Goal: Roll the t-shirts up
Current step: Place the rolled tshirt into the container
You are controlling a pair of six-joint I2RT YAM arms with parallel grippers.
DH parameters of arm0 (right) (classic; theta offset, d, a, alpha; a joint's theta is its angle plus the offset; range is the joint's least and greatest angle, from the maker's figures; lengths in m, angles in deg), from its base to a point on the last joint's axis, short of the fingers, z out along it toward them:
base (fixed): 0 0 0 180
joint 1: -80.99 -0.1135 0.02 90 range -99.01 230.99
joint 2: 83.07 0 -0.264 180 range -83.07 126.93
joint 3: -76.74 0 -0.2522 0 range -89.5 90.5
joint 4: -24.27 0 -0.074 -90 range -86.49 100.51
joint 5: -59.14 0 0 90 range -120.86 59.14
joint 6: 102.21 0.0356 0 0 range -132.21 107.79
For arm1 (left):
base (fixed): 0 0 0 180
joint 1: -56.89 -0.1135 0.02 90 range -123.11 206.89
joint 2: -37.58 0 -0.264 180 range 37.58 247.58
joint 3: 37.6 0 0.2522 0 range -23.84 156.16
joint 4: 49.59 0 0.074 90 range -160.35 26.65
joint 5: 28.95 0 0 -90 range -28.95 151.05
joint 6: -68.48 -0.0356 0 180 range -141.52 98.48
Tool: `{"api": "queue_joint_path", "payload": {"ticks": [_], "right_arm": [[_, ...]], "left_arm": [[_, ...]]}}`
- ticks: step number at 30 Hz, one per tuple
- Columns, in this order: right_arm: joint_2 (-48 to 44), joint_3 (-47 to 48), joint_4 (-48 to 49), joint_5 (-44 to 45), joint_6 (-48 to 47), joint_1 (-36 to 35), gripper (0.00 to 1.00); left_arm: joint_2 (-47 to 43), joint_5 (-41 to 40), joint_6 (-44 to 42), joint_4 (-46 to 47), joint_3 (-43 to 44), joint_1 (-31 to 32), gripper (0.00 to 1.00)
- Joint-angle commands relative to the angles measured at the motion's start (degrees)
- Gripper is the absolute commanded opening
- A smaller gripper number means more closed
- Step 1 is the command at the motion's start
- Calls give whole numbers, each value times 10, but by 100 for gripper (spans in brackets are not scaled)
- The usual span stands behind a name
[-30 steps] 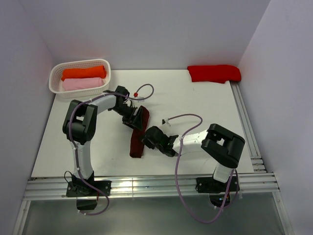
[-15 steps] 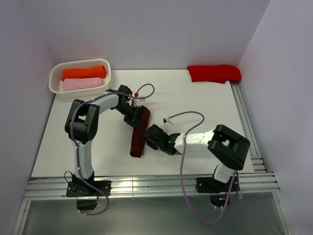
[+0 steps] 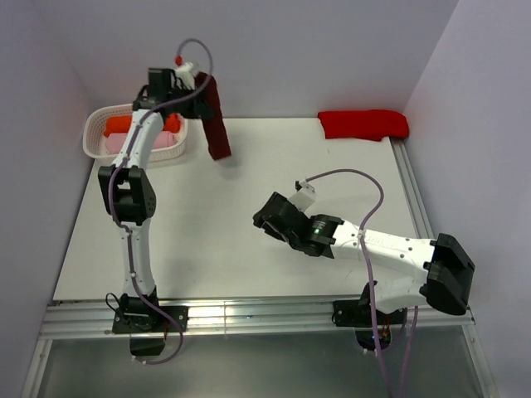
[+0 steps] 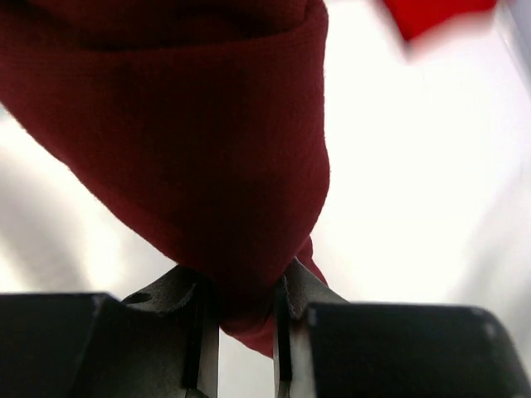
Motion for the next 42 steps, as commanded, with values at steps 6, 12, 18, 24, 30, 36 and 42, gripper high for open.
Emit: {"api": "queue_joint_path", "payload": {"ticks": [6, 12, 18, 24, 30, 36, 42], "right_arm": [[31, 20, -52, 30, -25, 11, 63], [72, 33, -46, 13, -40, 20, 63], [117, 42, -36, -6, -46, 23, 62], [155, 49, -20, -35, -43, 24, 61], [172, 43, -4, -53, -42, 24, 61], [166, 23, 8, -61, -39, 24, 61], [169, 13, 23, -70, -37, 24, 61]], "left_arm": [[83, 43, 244, 322, 108, -133, 0], [181, 45, 408, 498, 163, -207, 0], [210, 24, 448, 535, 127, -233, 0], [167, -29, 432, 508, 17, -243, 0], [167, -64, 441, 408, 21, -241, 0], [137, -100, 432, 383, -24, -242, 0], [128, -158, 435, 342, -34, -242, 0]]}}
